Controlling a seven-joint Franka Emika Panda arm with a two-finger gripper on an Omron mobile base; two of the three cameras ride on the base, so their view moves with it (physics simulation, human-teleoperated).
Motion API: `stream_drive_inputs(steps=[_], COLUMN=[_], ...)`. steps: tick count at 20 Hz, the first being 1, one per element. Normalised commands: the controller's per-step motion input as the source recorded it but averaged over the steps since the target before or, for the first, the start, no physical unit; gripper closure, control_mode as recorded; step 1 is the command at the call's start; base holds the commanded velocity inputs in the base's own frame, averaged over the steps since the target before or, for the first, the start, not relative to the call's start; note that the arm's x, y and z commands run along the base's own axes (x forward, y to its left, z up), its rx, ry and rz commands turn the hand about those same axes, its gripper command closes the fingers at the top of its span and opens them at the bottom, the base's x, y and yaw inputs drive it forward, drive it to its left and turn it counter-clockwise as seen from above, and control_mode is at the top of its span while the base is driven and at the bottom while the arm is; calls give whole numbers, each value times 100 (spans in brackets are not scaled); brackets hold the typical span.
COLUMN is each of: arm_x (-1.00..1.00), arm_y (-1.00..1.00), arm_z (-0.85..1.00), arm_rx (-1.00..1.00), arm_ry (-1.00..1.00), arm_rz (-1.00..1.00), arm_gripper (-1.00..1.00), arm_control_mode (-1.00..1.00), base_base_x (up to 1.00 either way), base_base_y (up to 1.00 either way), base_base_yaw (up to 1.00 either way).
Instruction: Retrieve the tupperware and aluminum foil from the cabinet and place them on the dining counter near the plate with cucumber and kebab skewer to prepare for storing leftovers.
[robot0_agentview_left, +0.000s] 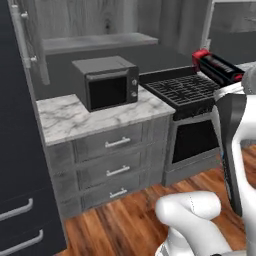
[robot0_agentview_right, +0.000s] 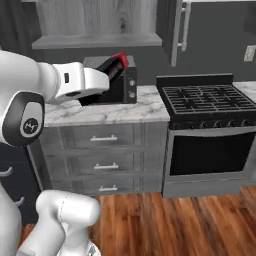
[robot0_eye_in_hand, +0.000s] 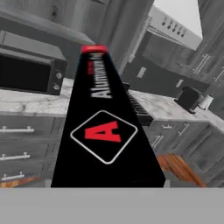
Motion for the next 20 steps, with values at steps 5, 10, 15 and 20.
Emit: stream_drive_inputs(steps=[5,10,15,20], arm_x=[0,0,0,0], arm_y=[0,0,0,0], arm_z=[0,0,0,0], arm_rx=[0,0,0,0], arm_ry=[0,0,0,0], arm_rz=[0,0,0,0], arm_gripper=[100,100,100,100], arm_control_mode=[100,100,100,100], base_base_x=[-100,-95,-76,-79], base_base_y=[38,33,29,22], base_base_yaw=[-71,-83,-87,-88])
